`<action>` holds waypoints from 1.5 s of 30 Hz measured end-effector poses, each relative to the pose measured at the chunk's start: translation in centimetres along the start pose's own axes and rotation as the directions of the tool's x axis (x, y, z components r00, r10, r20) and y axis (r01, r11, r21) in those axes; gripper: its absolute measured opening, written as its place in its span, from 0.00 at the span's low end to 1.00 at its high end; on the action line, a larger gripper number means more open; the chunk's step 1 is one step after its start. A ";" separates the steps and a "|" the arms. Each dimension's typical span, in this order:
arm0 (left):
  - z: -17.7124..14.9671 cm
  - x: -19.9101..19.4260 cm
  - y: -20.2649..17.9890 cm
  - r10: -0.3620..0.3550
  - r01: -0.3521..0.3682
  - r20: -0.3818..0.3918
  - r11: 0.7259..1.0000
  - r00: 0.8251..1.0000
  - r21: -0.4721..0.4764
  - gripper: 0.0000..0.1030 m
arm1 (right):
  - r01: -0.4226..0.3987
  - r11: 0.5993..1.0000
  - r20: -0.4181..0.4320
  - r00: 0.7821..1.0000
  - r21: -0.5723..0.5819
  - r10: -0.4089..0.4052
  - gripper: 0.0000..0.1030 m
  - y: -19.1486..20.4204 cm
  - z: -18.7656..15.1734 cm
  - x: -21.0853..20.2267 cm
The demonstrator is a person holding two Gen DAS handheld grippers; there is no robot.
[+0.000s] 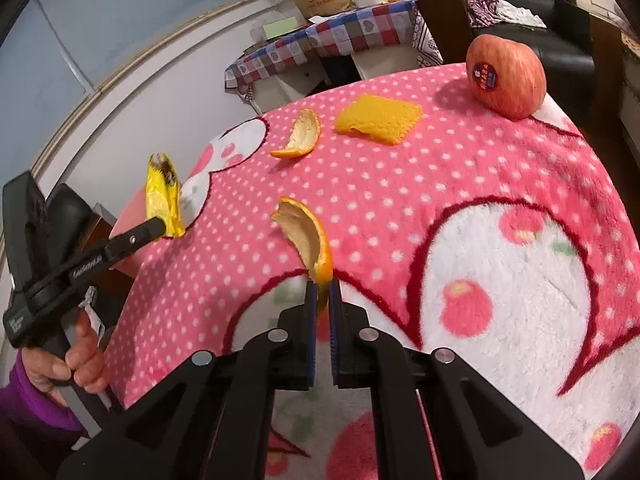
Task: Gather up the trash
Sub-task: 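Lift the yellow wrapper and orange peel and carry them toward the pink bin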
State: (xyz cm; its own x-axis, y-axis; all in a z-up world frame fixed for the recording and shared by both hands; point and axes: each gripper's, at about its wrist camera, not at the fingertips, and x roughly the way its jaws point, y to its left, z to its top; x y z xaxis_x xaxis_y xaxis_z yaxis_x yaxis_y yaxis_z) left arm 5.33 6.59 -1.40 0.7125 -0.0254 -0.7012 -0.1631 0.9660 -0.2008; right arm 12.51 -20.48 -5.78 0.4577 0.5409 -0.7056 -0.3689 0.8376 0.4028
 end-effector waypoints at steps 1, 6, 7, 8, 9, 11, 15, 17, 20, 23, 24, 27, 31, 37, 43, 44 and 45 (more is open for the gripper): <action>-0.1 -0.1 0.0 0.000 0.000 0.002 1.000 1.000 -0.001 0.06 | 0.006 1.000 0.001 1.000 -0.003 -0.006 0.06 0.1 0.1 0.2; -0.2 -0.8 0.2 0.001 -0.001 0.016 1.000 1.000 0.003 0.06 | 0.016 1.000 -0.018 1.000 0.002 -0.016 0.06 0.0 0.8 1.3; -0.2 -0.8 0.3 0.002 -0.002 0.017 1.000 1.000 0.005 0.06 | 0.012 1.000 -0.020 1.000 0.005 -0.012 0.06 0.0 0.8 1.4; -0.3 -0.9 0.4 0.003 -0.003 0.017 1.000 1.000 0.006 0.06 | 0.008 1.000 -0.020 1.000 0.007 -0.008 0.06 0.0 0.9 1.5; -0.3 -0.9 0.3 0.002 -0.002 0.016 1.000 1.000 0.005 0.06 | 0.000 1.000 -0.020 1.000 0.010 0.000 0.06 -0.1 0.9 1.6; -0.3 -0.9 0.4 0.001 -0.001 0.013 1.000 1.000 0.000 0.06 | -0.018 1.000 -0.016 1.000 0.020 0.018 0.06 -0.2 0.8 1.6; -0.5 -0.9 0.6 -0.002 0.002 0.006 1.000 1.000 0.000 0.06 | -0.044 0.998 -0.011 0.999 0.045 0.044 0.07 -0.6 0.6 1.7; -0.6 -0.8 0.6 -0.004 0.004 0.003 1.000 1.000 -0.001 0.06 | -0.053 0.997 -0.021 0.998 0.058 0.054 0.11 -0.8 0.7 1.9; -0.7 -0.7 0.6 -0.008 0.008 -0.001 1.000 1.000 0.000 0.06 | -0.074 0.993 -0.046 0.996 0.092 0.078 0.20 -1.4 0.9 2.5; -0.8 -0.7 0.6 -0.008 0.008 -0.002 1.000 1.000 0.002 0.06 | -0.080 0.991 -0.039 0.996 0.105 0.084 0.20 -1.5 1.2 2.9; -0.8 -0.7 0.6 -0.007 0.007 -0.002 1.000 1.000 0.001 0.06 | -0.075 0.992 -0.034 0.996 0.100 0.079 0.20 -1.4 1.2 3.0; -1.0 -0.6 0.7 -0.005 0.005 -0.007 1.000 1.000 -0.005 0.06 | -0.058 0.995 -0.031 0.998 0.076 0.060 0.20 -1.0 1.4 3.3; -1.1 -0.6 0.8 -0.005 0.005 -0.006 1.000 1.000 -0.008 0.06 | -0.070 0.996 -0.029 0.997 0.059 0.072 0.20 -0.6 1.4 3.4; -1.1 -1.0 0.8 -0.008 0.008 0.004 1.000 1.000 0.009 0.06 | -0.055 0.998 0.012 0.998 -0.016 0.055 0.08 0.7 1.3 2.5; -1.1 -1.8 0.7 0.003 -0.005 0.035 0.999 0.999 0.036 0.06 | -0.044 0.999 0.034 0.998 -0.032 0.045 0.06 1.3 1.5 2.0; -1.1 -2.0 0.8 0.006 -0.007 0.041 0.999 0.999 0.035 0.06 | -0.044 0.998 0.038 0.998 -0.035 0.046 0.06 1.4 1.6 1.8; -1.0 -2.1 1.0 0.007 -0.008 0.044 0.999 0.999 0.032 0.06 | -0.047 0.998 0.043 0.998 -0.040 0.049 0.06 1.7 1.8 1.7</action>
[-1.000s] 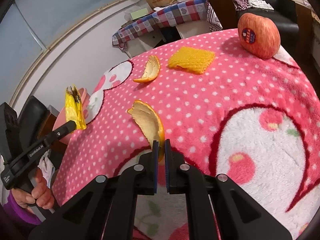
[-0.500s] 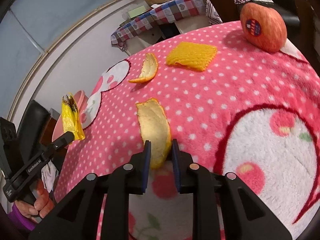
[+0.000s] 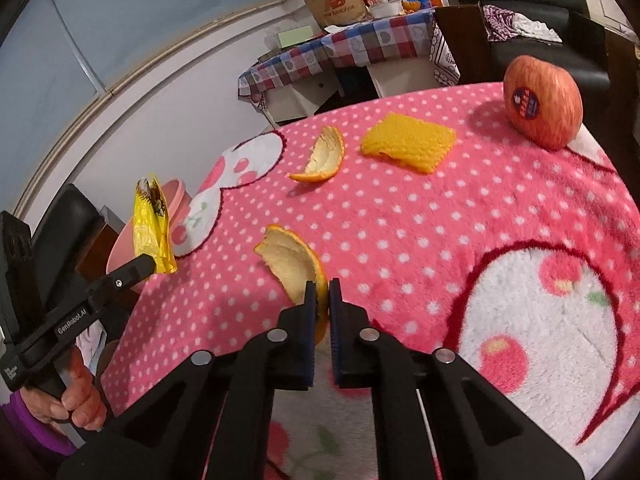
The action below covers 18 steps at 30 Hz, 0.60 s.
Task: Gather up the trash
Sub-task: 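Lift the yellow wrapper and orange peel and carry them toward the pink bin, then hold both items over the pink bin and open both tools to drop them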
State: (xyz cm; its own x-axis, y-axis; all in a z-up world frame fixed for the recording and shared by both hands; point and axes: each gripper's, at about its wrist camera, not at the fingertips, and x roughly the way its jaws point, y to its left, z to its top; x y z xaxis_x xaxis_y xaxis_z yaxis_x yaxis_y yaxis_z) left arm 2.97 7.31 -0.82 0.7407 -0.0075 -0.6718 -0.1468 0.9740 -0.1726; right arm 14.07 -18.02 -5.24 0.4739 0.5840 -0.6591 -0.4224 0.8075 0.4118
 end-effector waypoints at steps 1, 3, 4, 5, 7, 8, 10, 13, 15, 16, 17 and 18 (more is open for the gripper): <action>0.0 -0.1 0.2 0.001 -0.001 0.003 1.000 1.000 -0.005 0.06 | -0.003 1.000 0.005 1.000 -0.007 0.003 0.06 0.3 0.2 -0.1; 0.1 -0.3 0.6 0.006 -0.006 0.008 1.000 1.000 -0.013 0.06 | -0.010 1.000 0.013 1.000 -0.021 0.011 0.06 0.9 0.7 -0.3; 0.1 -0.4 0.8 0.009 -0.009 0.011 1.000 1.000 -0.017 0.06 | -0.015 1.000 0.016 1.000 -0.027 0.015 0.06 1.2 0.8 -0.3; 0.2 -0.6 1.0 0.013 -0.012 0.014 1.000 1.000 -0.021 0.06 | -0.018 0.999 0.018 1.000 -0.033 0.018 0.06 1.5 1.0 -0.3; 0.4 -0.8 1.5 0.023 -0.022 0.022 0.999 0.999 -0.033 0.06 | -0.029 0.998 0.022 0.999 -0.047 0.030 0.06 2.3 1.4 -0.1; 0.4 -1.1 1.9 0.031 -0.030 0.029 0.999 0.999 -0.040 0.06 | -0.037 0.998 0.022 0.999 -0.057 0.039 0.06 2.8 1.7 0.0; 0.5 -1.5 2.6 0.043 -0.041 0.040 0.998 0.998 -0.052 0.06 | -0.049 0.996 0.024 0.998 -0.074 0.050 0.06 3.6 2.1 0.2; 0.6 -2.2 3.7 0.068 -0.064 0.055 0.995 0.996 -0.072 0.06 | -0.078 0.991 0.023 0.996 -0.107 0.081 0.06 5.5 2.9 0.8; 0.5 -2.7 4.6 0.083 -0.077 0.062 0.993 0.995 -0.087 0.06 | -0.099 0.987 0.022 0.994 -0.127 0.103 0.06 6.8 3.5 1.3; 0.5 -2.9 5.1 0.091 -0.085 0.067 0.992 0.994 -0.096 0.06 | -0.107 0.985 0.021 0.994 -0.135 0.111 0.06 7.4 3.8 1.5; 0.5 -3.2 5.6 0.102 -0.094 0.072 0.990 0.992 -0.106 0.06 | -0.117 0.982 0.020 0.992 -0.147 0.122 0.06 8.1 4.0 1.8; 0.5 -3.4 6.0 0.109 -0.100 0.075 0.989 0.991 -0.112 0.06 | -0.127 0.979 0.018 0.991 -0.158 0.131 0.06 8.9 4.2 2.1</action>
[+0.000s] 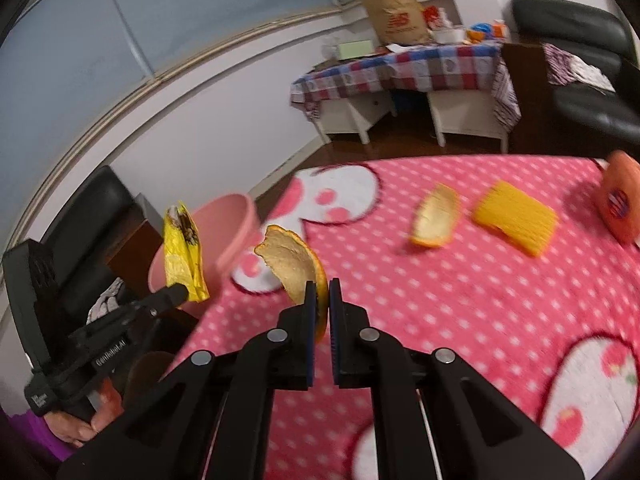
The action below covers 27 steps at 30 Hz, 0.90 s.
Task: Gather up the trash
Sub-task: 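Hold both items over the pink bin and open both tools to drop them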
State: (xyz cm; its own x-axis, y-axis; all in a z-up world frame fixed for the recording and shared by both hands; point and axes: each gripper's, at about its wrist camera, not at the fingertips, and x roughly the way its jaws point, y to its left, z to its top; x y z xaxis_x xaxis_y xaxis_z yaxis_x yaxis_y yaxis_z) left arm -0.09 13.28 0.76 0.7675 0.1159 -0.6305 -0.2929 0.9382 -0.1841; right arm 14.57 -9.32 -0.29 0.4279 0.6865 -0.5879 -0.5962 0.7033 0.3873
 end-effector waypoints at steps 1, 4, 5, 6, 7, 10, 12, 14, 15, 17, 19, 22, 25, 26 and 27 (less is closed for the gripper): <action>0.1 -0.2 0.6 0.010 -0.010 0.005 1.000 1.000 -0.007 0.06 | -0.007 1.000 -0.001 1.000 -0.010 0.007 0.06 0.5 0.3 0.3; 0.4 -0.7 2.0 0.034 -0.033 0.022 0.999 0.999 -0.031 0.06 | -0.029 0.998 0.000 1.000 -0.050 0.029 0.06 2.6 1.1 1.4; 0.5 -0.8 2.5 0.044 -0.043 0.029 0.998 0.999 -0.040 0.06 | -0.038 0.997 -0.002 0.999 -0.063 0.038 0.06 3.3 1.5 1.9; 0.6 -0.9 2.8 0.051 -0.050 0.033 0.998 0.998 -0.045 0.06 | -0.043 0.997 -0.004 0.999 -0.071 0.043 0.06 3.8 1.7 2.2; 0.6 -1.1 3.2 0.058 -0.056 0.037 0.997 0.998 -0.049 0.06 | -0.048 0.996 -0.006 0.999 -0.079 0.048 0.06 4.2 1.8 2.5; 0.8 -1.4 4.5 0.086 -0.083 0.047 0.994 0.995 -0.064 0.06 | -0.063 0.992 -0.018 0.998 -0.105 0.062 0.06 5.7 2.4 3.7; 0.8 -1.5 5.4 0.103 -0.100 0.048 0.992 0.993 -0.077 0.06 | -0.071 0.990 -0.029 0.997 -0.124 0.068 0.06 6.8 2.7 4.6; 0.9 -1.5 6.3 0.117 -0.112 0.048 0.990 0.992 -0.091 0.06 | -0.075 0.988 -0.041 0.997 -0.138 0.070 0.06 7.6 3.1 5.6; 1.0 -1.4 6.8 0.126 -0.121 0.045 0.988 0.991 -0.097 0.06 | -0.077 0.987 -0.048 0.996 -0.142 0.070 0.06 7.9 3.2 6.1; 1.2 -1.2 7.6 0.139 -0.134 0.041 0.985 0.989 -0.108 0.06 | -0.085 0.986 -0.057 0.995 -0.143 0.077 0.06 8.4 3.3 6.8; 1.4 -0.8 8.2 0.149 -0.144 0.033 0.983 0.988 -0.116 0.06 | -0.094 0.985 -0.066 0.994 -0.146 0.085 0.06 9.1 3.5 7.7; 1.5 -0.2 8.9 0.165 -0.161 0.021 0.979 0.986 -0.123 0.06 | -0.103 0.983 -0.079 0.993 -0.152 0.092 0.06 9.9 3.6 8.9; 1.4 0.4 9.6 0.173 -0.171 0.007 0.976 0.985 -0.136 0.06 | -0.112 0.981 -0.103 0.990 -0.157 0.097 0.06 10.6 3.7 10.1; 1.4 0.6 9.8 0.177 -0.175 0.003 0.975 0.984 -0.138 0.06 | -0.115 0.980 -0.110 0.989 -0.162 0.098 0.06 10.9 3.7 10.4; 1.3 0.9 10.1 0.183 -0.182 -0.003 0.973 0.983 -0.141 0.06 | -0.116 0.978 -0.117 0.988 -0.170 0.097 0.06 11.2 3.7 10.8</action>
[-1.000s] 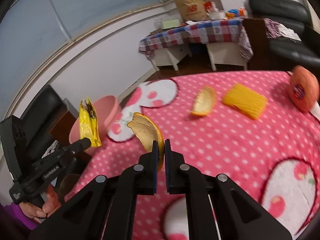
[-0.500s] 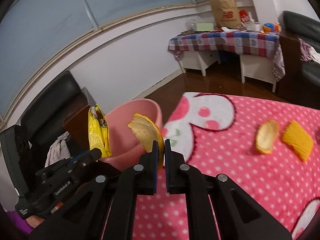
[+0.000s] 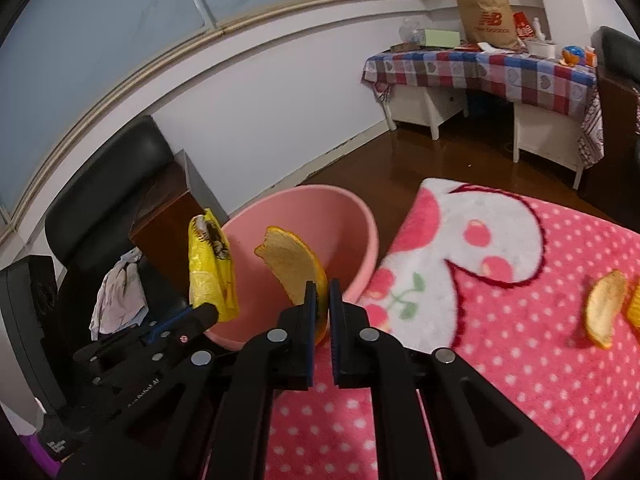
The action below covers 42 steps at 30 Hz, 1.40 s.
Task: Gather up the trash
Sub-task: 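Hold both items over the pink bin and open both tools to drop them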
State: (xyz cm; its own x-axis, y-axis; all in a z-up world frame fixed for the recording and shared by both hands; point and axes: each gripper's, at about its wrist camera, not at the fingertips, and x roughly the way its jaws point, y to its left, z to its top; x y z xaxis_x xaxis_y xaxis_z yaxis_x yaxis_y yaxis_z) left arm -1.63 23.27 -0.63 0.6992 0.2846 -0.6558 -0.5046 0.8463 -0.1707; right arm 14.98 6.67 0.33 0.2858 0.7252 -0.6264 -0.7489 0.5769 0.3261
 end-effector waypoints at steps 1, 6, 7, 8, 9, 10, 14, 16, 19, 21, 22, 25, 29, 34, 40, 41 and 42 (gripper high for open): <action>0.0 0.2 0.1 0.003 -0.003 -0.004 1.000 1.000 -0.002 0.06 | -0.001 1.000 -0.006 1.000 -0.008 0.001 0.06 0.2 0.1 0.4; -0.1 1.5 1.0 0.018 -0.019 -0.025 1.000 1.000 -0.025 0.06 | -0.002 1.000 -0.033 0.999 -0.029 0.001 0.06 1.0 0.4 2.1; 0.0 1.6 1.1 0.020 -0.020 -0.027 0.999 0.999 -0.027 0.06 | -0.003 0.999 -0.038 0.999 -0.032 0.002 0.06 1.1 0.4 2.4; 0.0 1.8 1.3 0.022 -0.023 -0.029 0.999 0.999 -0.029 0.06 | -0.002 0.999 -0.042 0.999 -0.034 0.001 0.06 1.2 0.4 2.6; -0.1 1.9 1.4 0.023 -0.023 -0.030 0.999 0.999 -0.031 0.07 | -0.001 0.999 -0.048 0.999 -0.037 -0.001 0.06 1.4 0.4 3.0; -0.1 2.0 1.5 0.023 -0.024 -0.031 0.999 0.999 -0.033 0.07 | -0.001 0.999 -0.052 0.999 -0.039 -0.001 0.06 1.4 0.4 3.2; -0.1 2.4 1.7 0.026 -0.027 -0.036 0.999 0.999 -0.039 0.07 | 0.004 0.999 -0.068 0.998 -0.042 -0.007 0.06 1.4 0.3 4.0; -0.2 2.5 1.8 0.027 -0.029 -0.038 0.999 0.999 -0.042 0.07 | 0.007 0.999 -0.076 0.997 -0.040 -0.010 0.06 1.4 0.2 4.4; -0.4 2.5 1.9 0.031 -0.033 -0.042 0.998 0.999 -0.047 0.07 | 0.010 0.999 -0.085 0.996 -0.041 -0.014 0.06 1.5 0.2 4.9; -0.3 2.7 1.9 0.035 -0.037 -0.045 0.998 0.998 -0.051 0.07 | 0.012 0.999 -0.091 0.996 -0.041 -0.015 0.06 1.4 0.1 5.1; -0.3 2.7 1.9 0.037 -0.039 -0.046 0.998 0.998 -0.052 0.07 | 0.012 0.999 -0.092 0.996 -0.042 -0.016 0.06 1.4 0.2 5.2; -0.2 2.8 1.8 0.040 -0.042 -0.046 0.998 0.998 -0.054 0.07 | 0.014 0.999 -0.094 0.995 -0.046 -0.019 0.06 1.5 0.2 5.4; -0.2 2.8 1.8 0.041 -0.043 -0.047 0.998 0.998 -0.054 0.07 | 0.017 0.999 -0.100 0.995 -0.050 -0.022 0.06 1.6 0.2 5.7; -0.2 2.8 1.8 0.043 -0.046 -0.046 0.997 0.998 -0.055 0.07 | 0.019 0.999 -0.102 0.995 -0.048 -0.024 0.06 1.7 0.1 5.8; -0.2 2.8 1.8 0.041 -0.044 -0.047 0.998 0.998 -0.055 0.08 | 0.021 0.999 -0.102 0.994 -0.041 -0.026 0.06 1.4 0.1 6.0; -0.2 2.8 1.8 0.039 -0.041 -0.047 0.998 0.998 -0.056 0.09 | 0.022 0.999 -0.102 0.994 -0.040 -0.026 0.06 1.3 0.1 6.0; -0.3 2.8 1.8 0.037 -0.040 -0.047 0.998 0.998 -0.055 0.10 | 0.022 0.999 -0.102 0.994 -0.038 -0.026 0.06 1.3 0.1 6.0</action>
State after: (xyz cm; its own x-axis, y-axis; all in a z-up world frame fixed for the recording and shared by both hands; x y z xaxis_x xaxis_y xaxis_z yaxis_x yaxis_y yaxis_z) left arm -0.71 25.50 -2.98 0.6553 0.2945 -0.6956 -0.5589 0.8085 -0.1843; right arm 15.78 11.81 -2.97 0.2427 0.6675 -0.7040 -0.7646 0.5782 0.2847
